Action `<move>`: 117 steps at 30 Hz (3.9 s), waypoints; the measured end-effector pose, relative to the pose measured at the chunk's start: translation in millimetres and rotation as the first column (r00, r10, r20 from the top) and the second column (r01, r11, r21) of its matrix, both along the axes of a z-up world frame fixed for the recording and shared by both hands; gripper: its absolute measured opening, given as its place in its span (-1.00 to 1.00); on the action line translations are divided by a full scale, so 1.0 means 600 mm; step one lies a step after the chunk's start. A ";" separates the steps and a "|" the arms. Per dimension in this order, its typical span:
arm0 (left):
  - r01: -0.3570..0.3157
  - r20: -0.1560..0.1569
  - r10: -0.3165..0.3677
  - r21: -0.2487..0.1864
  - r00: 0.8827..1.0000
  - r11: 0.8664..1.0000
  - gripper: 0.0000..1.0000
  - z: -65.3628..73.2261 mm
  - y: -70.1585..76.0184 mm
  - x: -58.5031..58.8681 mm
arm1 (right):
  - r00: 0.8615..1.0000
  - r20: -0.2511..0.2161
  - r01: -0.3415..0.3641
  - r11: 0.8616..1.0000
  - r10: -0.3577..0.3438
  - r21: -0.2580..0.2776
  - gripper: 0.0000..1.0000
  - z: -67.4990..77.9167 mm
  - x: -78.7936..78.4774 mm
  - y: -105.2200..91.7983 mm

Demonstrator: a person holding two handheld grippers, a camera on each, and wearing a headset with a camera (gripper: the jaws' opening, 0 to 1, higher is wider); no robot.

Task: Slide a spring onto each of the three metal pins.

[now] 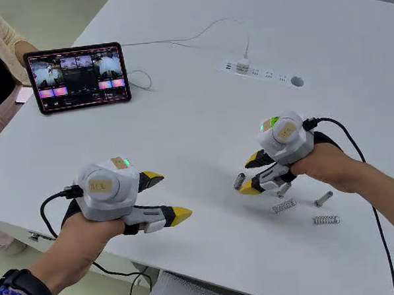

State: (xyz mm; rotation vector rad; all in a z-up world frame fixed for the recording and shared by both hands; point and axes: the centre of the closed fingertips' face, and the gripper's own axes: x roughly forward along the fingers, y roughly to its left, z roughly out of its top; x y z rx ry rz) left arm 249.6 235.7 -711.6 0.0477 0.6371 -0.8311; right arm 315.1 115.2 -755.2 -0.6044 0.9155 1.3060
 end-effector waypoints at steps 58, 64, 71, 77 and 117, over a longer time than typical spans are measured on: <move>0.054 0.003 -0.054 -0.007 0.999 0.999 0.30 0.010 -0.071 0.031 | 0.848 -0.073 0.515 0.783 -0.525 0.348 0.22 0.086 -0.060 -0.150; 0.067 -0.004 -0.067 -0.003 0.998 0.998 0.33 0.008 -0.081 0.029 | 0.816 -0.104 0.564 0.744 -0.568 0.360 0.26 0.079 -0.079 -0.171; 0.092 -0.012 -0.092 0.001 0.996 0.996 0.35 0.006 -0.096 0.027 | 0.787 -0.119 0.604 0.717 -0.605 0.347 0.35 0.066 -0.103 -0.198; 0.114 -0.011 -0.114 -0.001 0.993 0.994 0.37 0.007 -0.115 0.028 | 0.766 -0.130 0.631 0.698 -0.629 0.339 0.43 0.057 -0.122 -0.219; 0.323 0.008 -0.323 0.022 0.946 0.946 0.39 0.019 -0.273 -0.006 | 0.691 -0.143 0.705 0.617 -0.709 0.350 0.58 0.055 -0.168 -0.300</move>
